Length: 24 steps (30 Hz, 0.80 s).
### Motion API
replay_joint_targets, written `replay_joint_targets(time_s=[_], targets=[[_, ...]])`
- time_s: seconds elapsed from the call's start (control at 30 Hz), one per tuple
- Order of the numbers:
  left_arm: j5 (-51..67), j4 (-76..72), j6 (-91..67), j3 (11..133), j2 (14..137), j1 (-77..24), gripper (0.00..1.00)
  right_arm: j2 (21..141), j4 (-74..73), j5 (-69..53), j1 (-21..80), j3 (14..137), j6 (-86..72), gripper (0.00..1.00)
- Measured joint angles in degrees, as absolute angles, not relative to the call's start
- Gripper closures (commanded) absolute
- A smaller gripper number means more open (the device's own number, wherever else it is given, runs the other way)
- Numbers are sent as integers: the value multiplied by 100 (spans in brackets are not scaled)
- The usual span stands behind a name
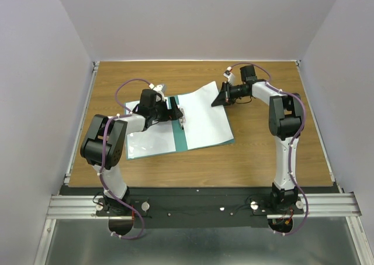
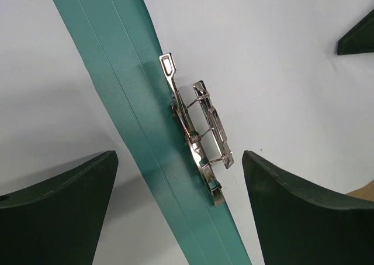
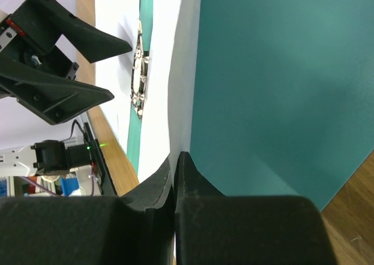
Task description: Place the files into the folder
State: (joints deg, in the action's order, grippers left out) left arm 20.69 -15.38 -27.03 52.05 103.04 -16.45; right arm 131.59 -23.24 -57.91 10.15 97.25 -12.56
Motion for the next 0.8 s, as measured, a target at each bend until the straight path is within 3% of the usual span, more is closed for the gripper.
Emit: replay_joint_targets(time_s=[0.13, 0.37, 0.6, 0.67, 0.8], targets=[[2069, -1538, -2703, 5205, 10304, -1645, 3, 13159, -2324, -5745, 1015, 9725, -1275, 77], [2069, -1538, -2703, 5205, 10304, -1645, 3, 13159, -2331, -5413, 1017, 9734, -1413, 43], [2069, -1538, -2703, 5205, 10304, -1645, 3, 13148, -2392, -4707, 1024, 9734, -1553, 27], [2069, -1538, -2703, 5205, 10304, -1645, 3, 13107, -2443, -4462, 1039, 9734, -1614, 13], [2069, -1538, -2703, 5205, 10304, -1645, 3, 12899, -2585, -3911, 1133, 9734, -1695, 5]])
